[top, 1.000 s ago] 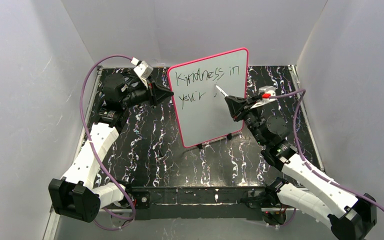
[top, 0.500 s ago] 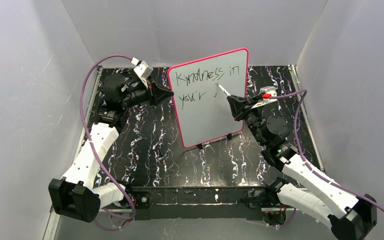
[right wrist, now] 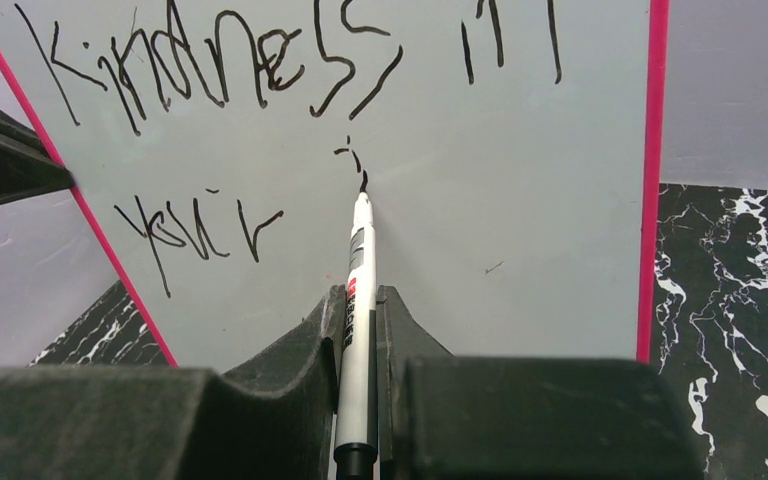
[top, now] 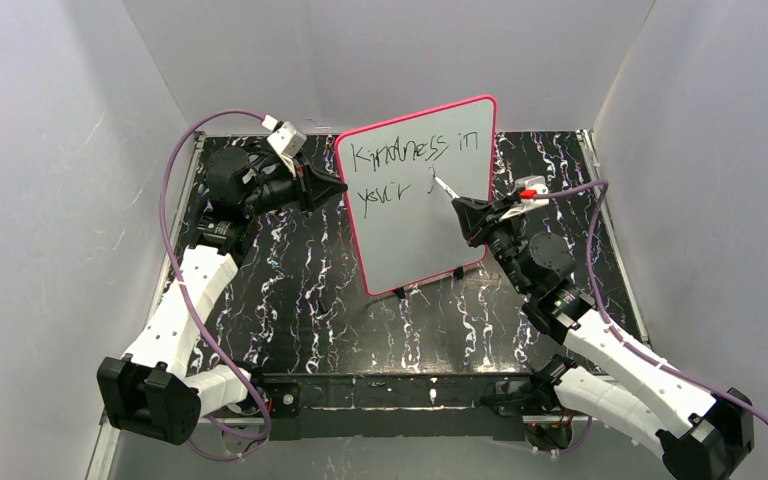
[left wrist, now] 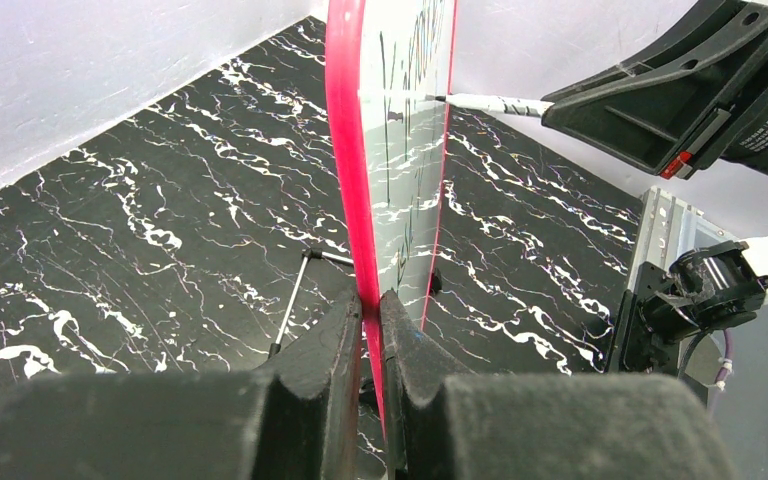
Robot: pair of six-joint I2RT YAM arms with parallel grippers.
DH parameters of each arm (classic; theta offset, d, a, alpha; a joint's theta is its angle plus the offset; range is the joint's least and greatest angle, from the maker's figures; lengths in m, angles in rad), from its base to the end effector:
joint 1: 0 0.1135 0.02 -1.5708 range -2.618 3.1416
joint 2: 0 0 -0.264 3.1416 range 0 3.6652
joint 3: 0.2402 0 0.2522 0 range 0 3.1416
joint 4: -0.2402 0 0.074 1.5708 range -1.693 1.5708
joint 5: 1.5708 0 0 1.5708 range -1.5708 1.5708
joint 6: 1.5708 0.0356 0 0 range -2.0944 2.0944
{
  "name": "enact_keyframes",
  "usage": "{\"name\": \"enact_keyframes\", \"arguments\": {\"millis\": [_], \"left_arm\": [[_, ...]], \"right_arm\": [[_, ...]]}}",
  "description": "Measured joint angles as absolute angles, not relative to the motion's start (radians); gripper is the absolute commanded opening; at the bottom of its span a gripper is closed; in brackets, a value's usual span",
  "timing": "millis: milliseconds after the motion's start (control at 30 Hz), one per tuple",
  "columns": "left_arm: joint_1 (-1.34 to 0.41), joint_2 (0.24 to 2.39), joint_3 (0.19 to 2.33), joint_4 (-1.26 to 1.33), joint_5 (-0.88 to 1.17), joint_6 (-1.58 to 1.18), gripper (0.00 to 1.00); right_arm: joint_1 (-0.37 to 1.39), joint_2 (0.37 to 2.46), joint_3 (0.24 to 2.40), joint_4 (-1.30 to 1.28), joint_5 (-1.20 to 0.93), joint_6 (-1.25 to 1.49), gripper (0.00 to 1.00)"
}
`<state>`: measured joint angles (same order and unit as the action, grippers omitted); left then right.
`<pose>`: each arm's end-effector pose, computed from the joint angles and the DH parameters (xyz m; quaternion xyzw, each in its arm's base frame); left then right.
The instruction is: Write a sentence on the whiteboard
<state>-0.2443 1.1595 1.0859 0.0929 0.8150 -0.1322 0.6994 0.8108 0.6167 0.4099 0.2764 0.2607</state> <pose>0.2475 -0.0884 0.3992 0.3185 0.6260 -0.3953 0.5919 0.1561 0.1186 0.3397 -0.0303 0.6293 0.2798 0.7244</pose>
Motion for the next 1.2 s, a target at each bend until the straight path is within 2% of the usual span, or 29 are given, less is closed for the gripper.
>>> {"name": "enact_keyframes", "arguments": {"millis": [1200], "left_arm": [[-0.244, 1.159, 1.086, 0.089, 0.807, -0.134, 0.00]], "right_arm": [[0.699, 0.805, 0.543, 0.459, 0.289, 0.326, 0.01]]}}
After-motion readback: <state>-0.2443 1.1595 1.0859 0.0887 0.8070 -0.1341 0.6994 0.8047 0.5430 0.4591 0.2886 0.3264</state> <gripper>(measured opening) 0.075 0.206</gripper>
